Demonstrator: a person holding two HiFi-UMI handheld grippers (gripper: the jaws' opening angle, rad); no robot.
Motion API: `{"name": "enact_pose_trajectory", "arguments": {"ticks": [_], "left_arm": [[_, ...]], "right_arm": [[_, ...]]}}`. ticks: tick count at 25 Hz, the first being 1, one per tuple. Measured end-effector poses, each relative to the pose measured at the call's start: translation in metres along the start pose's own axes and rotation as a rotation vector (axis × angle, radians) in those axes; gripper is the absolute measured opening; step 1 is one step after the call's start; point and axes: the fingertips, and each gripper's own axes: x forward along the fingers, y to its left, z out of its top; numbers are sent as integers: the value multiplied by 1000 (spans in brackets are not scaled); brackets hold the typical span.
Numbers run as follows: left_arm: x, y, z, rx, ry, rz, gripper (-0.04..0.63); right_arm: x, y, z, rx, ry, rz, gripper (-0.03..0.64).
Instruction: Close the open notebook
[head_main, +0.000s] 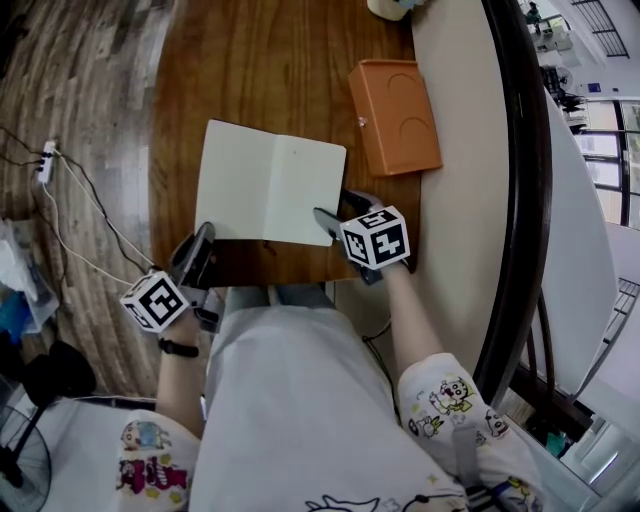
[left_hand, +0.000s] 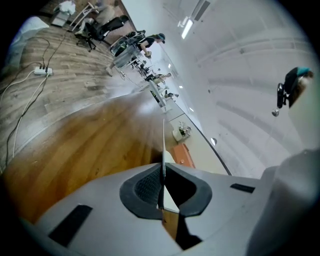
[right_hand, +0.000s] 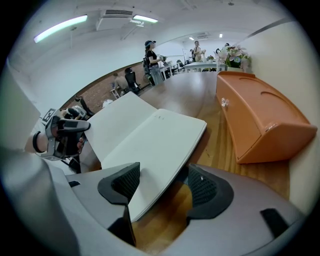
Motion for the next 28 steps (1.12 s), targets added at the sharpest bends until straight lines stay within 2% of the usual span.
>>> {"name": "enact_pose_trajectory", "arguments": {"ticks": [6,10,20,28], "left_arm": [[2,-6,1,62,9,24,5],[3,-8,3,94,13,49,5],[4,-36,-1,244,62,71,6],[12,-68,-13,373,113,9,20]], "right_arm": [[3,-2,1,41,-11,25,302],[-1,-6,9,68,-56,22,302],[-26,-6,11,129,-132,38,302],[-48,-4,10,182,-200,62,302]]}}
